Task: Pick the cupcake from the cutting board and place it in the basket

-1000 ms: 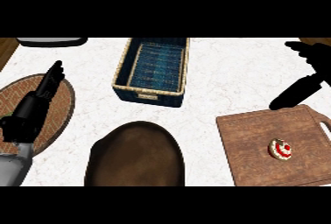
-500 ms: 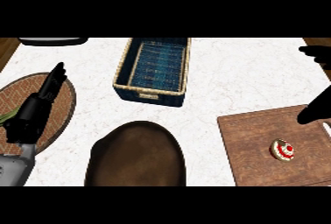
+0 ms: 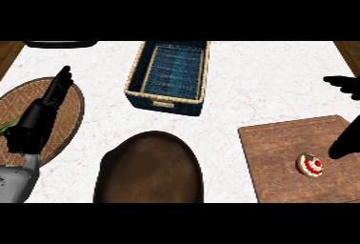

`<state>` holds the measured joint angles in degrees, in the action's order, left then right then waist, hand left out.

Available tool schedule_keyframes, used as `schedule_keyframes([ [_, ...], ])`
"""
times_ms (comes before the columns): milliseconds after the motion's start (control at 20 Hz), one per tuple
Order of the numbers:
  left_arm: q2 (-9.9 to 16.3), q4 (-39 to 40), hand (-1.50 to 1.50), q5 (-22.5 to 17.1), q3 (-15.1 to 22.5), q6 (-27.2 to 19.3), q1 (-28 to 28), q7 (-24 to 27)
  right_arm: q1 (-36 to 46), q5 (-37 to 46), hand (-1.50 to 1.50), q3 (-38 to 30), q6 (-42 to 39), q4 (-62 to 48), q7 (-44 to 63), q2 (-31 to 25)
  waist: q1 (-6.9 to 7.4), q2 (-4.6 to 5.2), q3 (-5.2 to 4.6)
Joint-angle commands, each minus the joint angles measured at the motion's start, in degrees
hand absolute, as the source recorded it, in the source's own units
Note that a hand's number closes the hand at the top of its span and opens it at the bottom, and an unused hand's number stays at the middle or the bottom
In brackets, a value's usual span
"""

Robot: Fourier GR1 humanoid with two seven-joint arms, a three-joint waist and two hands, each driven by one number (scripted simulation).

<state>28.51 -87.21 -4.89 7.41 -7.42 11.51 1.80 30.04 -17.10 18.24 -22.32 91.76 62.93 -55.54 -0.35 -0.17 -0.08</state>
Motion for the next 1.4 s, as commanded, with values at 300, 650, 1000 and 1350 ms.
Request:
schedule_keyframes([
  [300,-1.7,-1.8,0.00,2.3,-0.2,0.4,-1.5,-0.3,-9.0,2.6,-1.50,4.3,2.6,6.5,9.0,1.4,-0.12,-0.11,0.03],
  [650,-2.1,2.4,0.00,2.7,-3.8,3.3,0.5,2.0,-12.2,9.0,-1.50,2.8,1.8,4.8,4.5,3.2,0.18,0.13,0.05],
  [1000,-4.6,1.1,0.00,4.9,-4.0,4.2,0.1,1.4,-17.3,16.0,-1.50,0.5,2.7,5.3,0.6,6.0,0.14,0.12,0.06],
  [1350,-6.8,0.7,0.00,6.7,-4.7,5.2,-0.9,1.2,-18.9,22.6,-1.50,0.2,4.5,5.2,0.5,13.6,0.29,0.14,0.07],
])
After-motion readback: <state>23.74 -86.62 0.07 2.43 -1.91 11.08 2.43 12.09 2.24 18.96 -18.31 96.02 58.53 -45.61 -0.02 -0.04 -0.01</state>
